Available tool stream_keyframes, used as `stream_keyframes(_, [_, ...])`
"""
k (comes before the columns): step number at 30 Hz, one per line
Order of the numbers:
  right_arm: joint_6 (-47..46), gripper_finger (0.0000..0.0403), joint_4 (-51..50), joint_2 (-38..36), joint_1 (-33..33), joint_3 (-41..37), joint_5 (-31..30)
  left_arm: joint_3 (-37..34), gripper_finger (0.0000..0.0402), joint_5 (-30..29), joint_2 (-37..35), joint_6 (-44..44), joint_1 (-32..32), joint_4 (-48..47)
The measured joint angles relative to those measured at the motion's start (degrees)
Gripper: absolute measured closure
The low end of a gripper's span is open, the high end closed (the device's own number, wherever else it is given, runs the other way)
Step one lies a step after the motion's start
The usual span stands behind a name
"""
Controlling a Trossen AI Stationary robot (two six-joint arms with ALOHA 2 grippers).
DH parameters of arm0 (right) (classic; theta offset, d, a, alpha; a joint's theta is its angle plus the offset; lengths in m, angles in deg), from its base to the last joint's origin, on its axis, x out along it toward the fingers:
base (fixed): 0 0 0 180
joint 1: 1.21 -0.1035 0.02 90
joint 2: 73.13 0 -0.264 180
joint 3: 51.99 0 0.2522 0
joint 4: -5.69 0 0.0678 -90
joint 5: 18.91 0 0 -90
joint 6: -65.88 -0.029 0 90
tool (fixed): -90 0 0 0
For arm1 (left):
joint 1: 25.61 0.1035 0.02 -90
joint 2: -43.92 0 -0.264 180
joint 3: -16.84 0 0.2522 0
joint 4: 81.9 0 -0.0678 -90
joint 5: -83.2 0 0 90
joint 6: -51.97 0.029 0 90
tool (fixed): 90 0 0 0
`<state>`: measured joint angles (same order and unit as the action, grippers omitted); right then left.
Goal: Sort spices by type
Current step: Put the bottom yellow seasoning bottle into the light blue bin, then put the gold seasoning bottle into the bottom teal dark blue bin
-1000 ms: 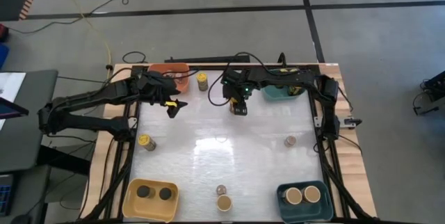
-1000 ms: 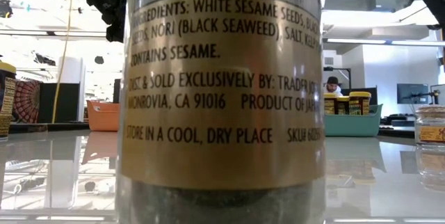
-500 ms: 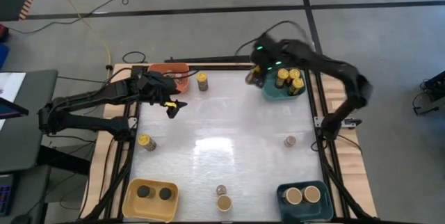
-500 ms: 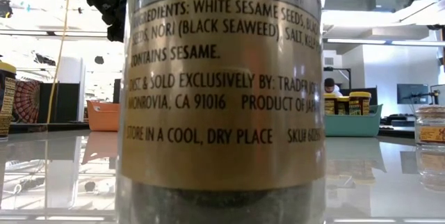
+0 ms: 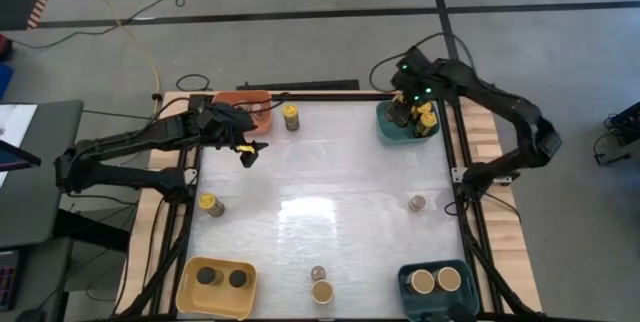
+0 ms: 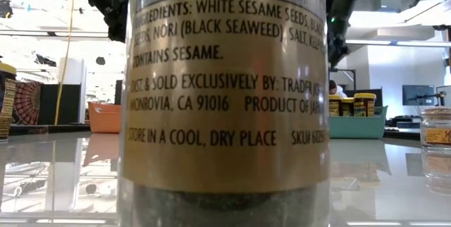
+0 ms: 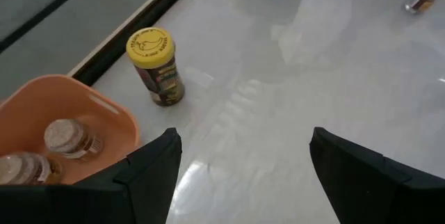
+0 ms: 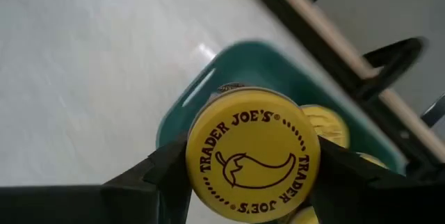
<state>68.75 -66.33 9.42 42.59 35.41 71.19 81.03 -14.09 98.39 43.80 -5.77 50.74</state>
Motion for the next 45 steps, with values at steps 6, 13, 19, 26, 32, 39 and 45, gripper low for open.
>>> stream_keyframes(6, [2.57, 0.0157, 2.06, 6.13, -0.61, 0.01, -0.04, 0.00, 0.0097, 0.00, 0.00, 0.01, 0.00, -0.02])
stream_keyframes(13, [5.04, 0.0157, 4.15, 10.69, -0.53, 0.01, -2.56, 0.00, 0.0097, 0.04, 0.00, -0.70, 0.00, 0.00])
stream_keyframes(19, [5.85, 0.0157, 5.14, 12.21, -0.03, 0.01, -3.01, 0.00, 0.0097, 0.07, 0.00, -1.52, 0.00, 0.00])
stream_keyframes(26, [6.24, 0.0103, 6.25, 12.28, 0.24, 0.01, -3.17, 0.00, 0.0097, 0.13, 0.00, -1.52, 0.00, 0.08])
stream_keyframes(32, [6.64, 0.0096, 6.14, 12.28, 0.21, 0.04, -3.15, 0.00, 0.0097, 0.15, 0.00, -1.52, 0.00, 0.09])
stream_keyframes(39, [6.65, 0.0094, 6.77, 10.17, 0.23, 0.05, -3.15, 0.00, 0.0097, 0.15, 0.00, -1.52, 0.00, 0.09])
stream_keyframes(45, [5.71, 0.0093, 6.87, 5.50, 0.21, 0.05, -3.15, 0.00, 0.0097, 0.15, 0.00, -1.52, 0.00, 0.09])
